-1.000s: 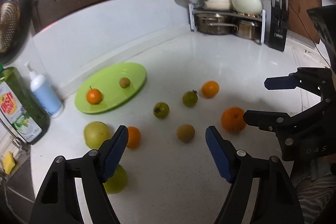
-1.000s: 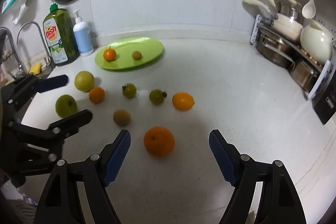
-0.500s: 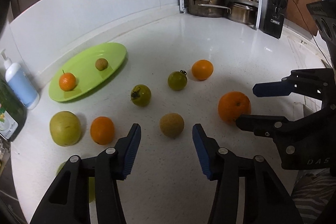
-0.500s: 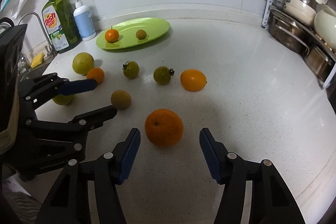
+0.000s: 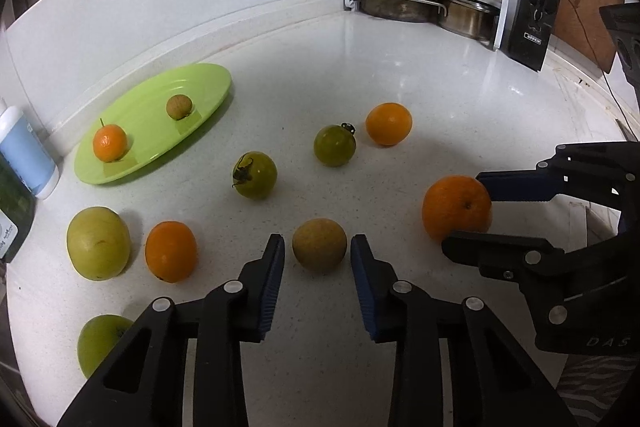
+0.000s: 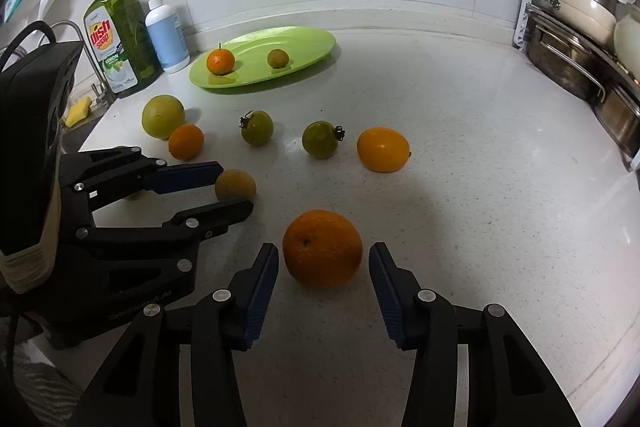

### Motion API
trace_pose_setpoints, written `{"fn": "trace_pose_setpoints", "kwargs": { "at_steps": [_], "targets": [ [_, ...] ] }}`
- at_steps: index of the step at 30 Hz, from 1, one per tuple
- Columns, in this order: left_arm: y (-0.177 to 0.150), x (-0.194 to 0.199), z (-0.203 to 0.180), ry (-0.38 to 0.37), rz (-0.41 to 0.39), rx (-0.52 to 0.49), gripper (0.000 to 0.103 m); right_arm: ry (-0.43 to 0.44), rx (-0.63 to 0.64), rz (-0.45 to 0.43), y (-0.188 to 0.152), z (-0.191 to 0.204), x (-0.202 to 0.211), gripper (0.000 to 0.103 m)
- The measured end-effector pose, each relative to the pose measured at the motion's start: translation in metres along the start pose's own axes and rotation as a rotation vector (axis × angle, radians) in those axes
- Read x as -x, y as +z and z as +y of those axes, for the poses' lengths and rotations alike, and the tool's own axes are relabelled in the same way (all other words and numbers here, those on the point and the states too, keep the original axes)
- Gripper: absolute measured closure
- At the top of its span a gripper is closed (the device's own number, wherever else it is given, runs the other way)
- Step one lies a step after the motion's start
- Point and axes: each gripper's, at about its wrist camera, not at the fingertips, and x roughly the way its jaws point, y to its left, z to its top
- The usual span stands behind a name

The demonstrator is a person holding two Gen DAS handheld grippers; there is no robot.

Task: Organize fruits
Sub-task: 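Grasp a second brown kiwi with the left gripper while the right gripper grasps a large orange, then carry the kiwi and large orange in both grippers down onto the plate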

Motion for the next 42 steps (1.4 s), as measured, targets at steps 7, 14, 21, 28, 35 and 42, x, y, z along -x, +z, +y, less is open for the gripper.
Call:
{"fn": "trace_pose_setpoints", "kwargs": {
  "at_steps": [7, 14, 21, 28, 35, 42],
  "targets": [
    [0.0, 0.001, 0.0, -0.005, 0.007, 0.021, 0.074, 0.006, 0.002, 0.0, 0.0, 0.0, -0.001, 0.06],
    [0.002, 0.007, -0.001, -0.004, -0.005, 0.034, 0.074, 0.017, 0.003, 0.001, 0.0, 0.0, -0.001, 0.061],
    [0.006, 0.019, 0.0, 0.011, -0.027, 0.053, 0.075, 0.031, 0.013, -0.011, 0.001, 0.002, 0.004, 0.061],
    [0.015, 0.038, 0.005, 0.046, -0.069, 0.097, 0.075, 0.06, 0.004, -0.045, 0.013, 0.0, 0.013, 0.061],
    [0.027, 0.055, 0.016, 0.106, -0.112, 0.124, 0.075, 0.096, 0.005, -0.107, 0.038, -0.001, 0.02, 0.061],
    [0.041, 0.068, 0.039, 0.166, -0.14, 0.158, 0.075, 0.13, 0.037, -0.148, 0.069, 0.006, 0.018, 0.061]
  ]
}}
